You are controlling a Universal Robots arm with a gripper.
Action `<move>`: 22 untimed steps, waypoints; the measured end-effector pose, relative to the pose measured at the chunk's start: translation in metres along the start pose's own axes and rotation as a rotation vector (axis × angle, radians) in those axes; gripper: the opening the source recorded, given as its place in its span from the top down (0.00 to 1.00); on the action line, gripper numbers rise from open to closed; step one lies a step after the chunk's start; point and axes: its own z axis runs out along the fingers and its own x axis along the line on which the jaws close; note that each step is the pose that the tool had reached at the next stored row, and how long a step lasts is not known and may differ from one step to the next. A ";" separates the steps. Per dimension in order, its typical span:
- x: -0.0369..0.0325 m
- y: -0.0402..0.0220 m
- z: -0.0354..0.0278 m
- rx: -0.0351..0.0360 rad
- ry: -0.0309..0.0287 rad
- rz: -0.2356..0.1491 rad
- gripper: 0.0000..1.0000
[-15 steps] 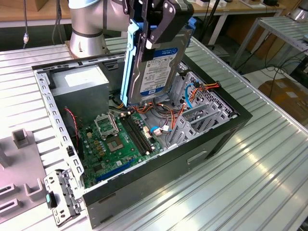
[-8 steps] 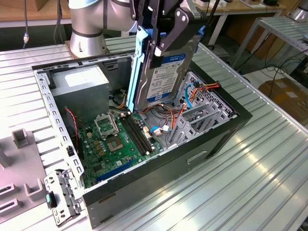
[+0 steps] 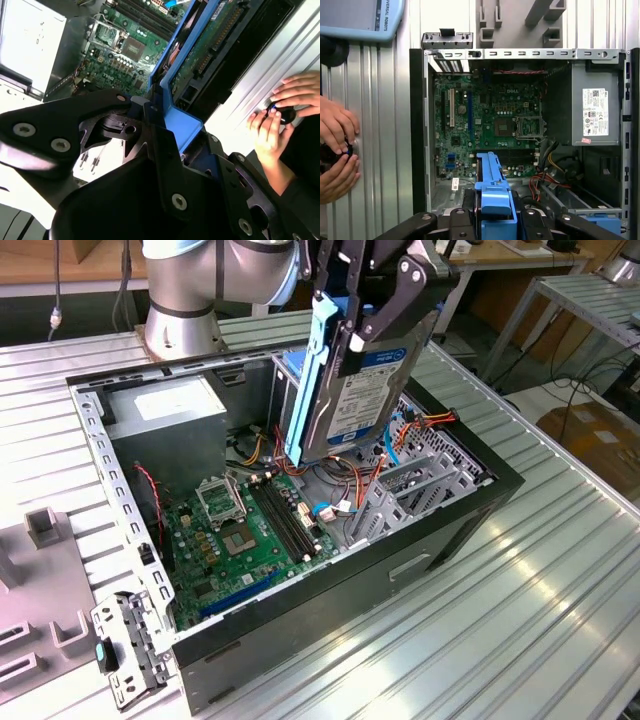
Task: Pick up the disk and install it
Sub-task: 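Insert the disk into the insertion slot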
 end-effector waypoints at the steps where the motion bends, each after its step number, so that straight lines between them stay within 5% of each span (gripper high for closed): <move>1: 0.0000 -0.0038 0.0001 -0.0002 -0.0002 0.000 0.63; 7: -0.0004 -0.0217 0.0003 -0.0013 -0.0001 0.000 0.63; 13: -0.0004 -0.0242 0.0004 -0.0013 -0.0002 0.000 0.63; 16: -0.0003 -0.0335 0.0019 -0.0014 0.0002 0.000 0.63; 22: 0.0106 -0.0460 0.0087 -0.0013 0.0014 0.000 0.63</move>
